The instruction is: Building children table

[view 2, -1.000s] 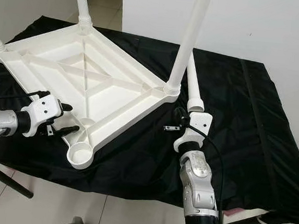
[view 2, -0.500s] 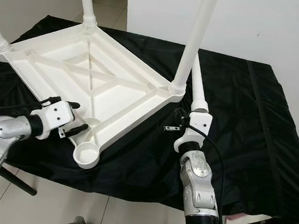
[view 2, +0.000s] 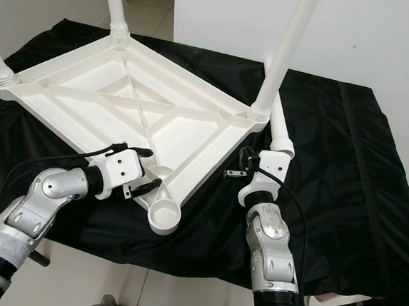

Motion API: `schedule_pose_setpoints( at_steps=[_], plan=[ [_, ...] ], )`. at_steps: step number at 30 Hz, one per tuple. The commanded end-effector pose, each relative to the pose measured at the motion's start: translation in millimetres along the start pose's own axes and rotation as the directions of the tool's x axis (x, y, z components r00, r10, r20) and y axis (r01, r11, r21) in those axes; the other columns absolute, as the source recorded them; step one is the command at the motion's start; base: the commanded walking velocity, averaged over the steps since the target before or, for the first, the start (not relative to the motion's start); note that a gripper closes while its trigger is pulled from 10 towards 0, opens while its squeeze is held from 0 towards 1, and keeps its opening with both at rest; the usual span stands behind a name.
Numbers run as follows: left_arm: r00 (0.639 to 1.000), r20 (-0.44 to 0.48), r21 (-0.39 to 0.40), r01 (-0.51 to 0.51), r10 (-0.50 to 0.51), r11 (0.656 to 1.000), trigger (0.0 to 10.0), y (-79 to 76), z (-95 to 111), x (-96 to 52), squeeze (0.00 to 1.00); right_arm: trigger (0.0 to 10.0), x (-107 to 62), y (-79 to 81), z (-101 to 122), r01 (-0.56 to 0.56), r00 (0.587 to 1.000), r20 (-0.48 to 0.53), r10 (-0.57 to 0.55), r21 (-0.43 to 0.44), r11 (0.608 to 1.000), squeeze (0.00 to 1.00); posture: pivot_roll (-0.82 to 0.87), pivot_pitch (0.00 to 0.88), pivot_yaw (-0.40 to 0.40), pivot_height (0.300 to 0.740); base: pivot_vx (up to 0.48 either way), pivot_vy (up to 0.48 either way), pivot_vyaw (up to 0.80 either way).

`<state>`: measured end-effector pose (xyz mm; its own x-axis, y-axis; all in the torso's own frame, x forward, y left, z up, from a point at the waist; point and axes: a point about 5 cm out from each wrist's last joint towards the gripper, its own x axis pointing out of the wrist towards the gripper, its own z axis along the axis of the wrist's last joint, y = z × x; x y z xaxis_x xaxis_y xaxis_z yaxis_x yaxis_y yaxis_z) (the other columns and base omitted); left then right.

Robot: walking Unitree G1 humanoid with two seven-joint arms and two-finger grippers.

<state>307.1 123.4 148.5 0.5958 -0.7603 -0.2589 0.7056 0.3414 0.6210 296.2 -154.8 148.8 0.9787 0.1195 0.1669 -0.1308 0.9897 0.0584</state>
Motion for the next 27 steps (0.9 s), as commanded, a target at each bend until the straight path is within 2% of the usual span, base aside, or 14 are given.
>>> schedule_pose_setpoints(
  at_steps=[1,6,8,14,15,22,27],
  plan=[
    [0.992,-0.083,-0.018,0.091,-0.092,0.996,10.0,-9.2,-17,-3.5,0.00,10.0,-1.1,-3.8,-3,0.011,1.000,-0.021,-0.011,-0.009,1.000,0.00,0.10,0.100,-0.026,0.740,0.000,0.000,0.00],
    [0.985,-0.116,-0.016,0.130,-0.131,0.991,10.0,-3.7,-24,-9.9,0.00,10.0,-2.4,-4.6,-3,0.016,1.000,-0.022,-0.016,-0.011,1.000,0.00,0.09,0.098,-0.017,0.740,0.000,0.000,0.00],
    [0.972,-0.140,-0.022,0.188,-0.189,0.982,10.0,0.6,-31,-18.3,0.00,10.0,-4.0,-5.2,-4,0.020,1.000,-0.023,-0.020,-0.014,1.000,0.00,0.09,0.097,-0.010,0.740,0.000,0.000,0.00],
    [0.947,-0.179,-0.062,0.258,-0.265,0.964,10.0,6.7,-40,-32.0,0.00,10.0,-6.3,-6.5,-4,0.027,0.999,-0.025,-0.027,-0.016,1.000,0.00,0.09,0.096,-0.007,0.740,0.000,0.000,0.00],
    [0.935,-0.201,-0.067,0.286,-0.293,0.956,10.0,8.0,-45,-36.4,0.00,10.0,-7.0,-4.9,-4,0.021,0.999,-0.024,-0.021,-0.015,1.000,0.00,0.09,0.097,-0.007,0.740,0.000,0.000,0.00],
    [0.922,-0.198,-0.085,0.322,-0.333,0.943,10.0,9.3,-48,-36.7,0.00,10.0,-7.4,-1.0,-3,-0.007,1.000,-0.018,0.007,-0.012,1.000,0.00,0.09,0.102,-0.011,0.740,0.000,0.000,0.00],
    [0.883,-0.202,-0.088,0.414,-0.423,0.906,10.0,0.9,-48,-34.0,0.00,10.0,-7.8,-1.7,-3,-0.012,1.000,-0.021,0.012,-0.015,1.000,0.00,0.09,0.106,-0.012,0.740,0.000,0.000,0.00]
  ],
)
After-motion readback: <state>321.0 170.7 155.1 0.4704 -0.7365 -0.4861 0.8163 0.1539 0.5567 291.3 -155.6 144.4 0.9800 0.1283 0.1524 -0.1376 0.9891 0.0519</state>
